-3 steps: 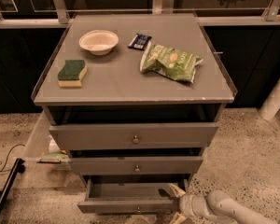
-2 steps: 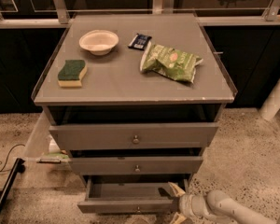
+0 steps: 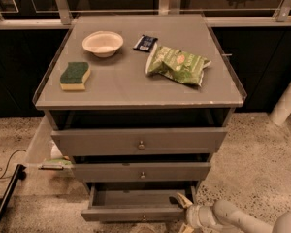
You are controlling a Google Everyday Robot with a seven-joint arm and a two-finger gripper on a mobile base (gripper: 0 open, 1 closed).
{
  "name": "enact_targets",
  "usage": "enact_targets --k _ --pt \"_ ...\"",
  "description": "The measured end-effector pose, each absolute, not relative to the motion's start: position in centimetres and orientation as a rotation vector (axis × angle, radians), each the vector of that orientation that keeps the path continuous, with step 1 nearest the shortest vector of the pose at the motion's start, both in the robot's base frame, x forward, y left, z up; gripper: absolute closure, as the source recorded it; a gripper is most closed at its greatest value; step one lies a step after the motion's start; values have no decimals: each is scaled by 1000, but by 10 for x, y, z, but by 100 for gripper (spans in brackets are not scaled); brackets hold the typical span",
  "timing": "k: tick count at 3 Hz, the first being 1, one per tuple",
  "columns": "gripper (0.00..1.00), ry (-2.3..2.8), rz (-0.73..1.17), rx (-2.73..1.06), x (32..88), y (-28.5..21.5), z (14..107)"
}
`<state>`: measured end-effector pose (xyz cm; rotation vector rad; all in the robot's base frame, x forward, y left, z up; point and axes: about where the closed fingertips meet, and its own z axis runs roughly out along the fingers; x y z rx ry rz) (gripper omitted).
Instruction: Open bottom drawer
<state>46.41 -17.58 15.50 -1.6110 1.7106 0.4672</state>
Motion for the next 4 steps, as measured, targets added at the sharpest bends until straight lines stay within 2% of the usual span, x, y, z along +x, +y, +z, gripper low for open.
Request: enact_targets --k 1,4 --pt "14 1716 469 -1610 464 -177 152" --pt "84 1709 446 -1616 452 -183 166"
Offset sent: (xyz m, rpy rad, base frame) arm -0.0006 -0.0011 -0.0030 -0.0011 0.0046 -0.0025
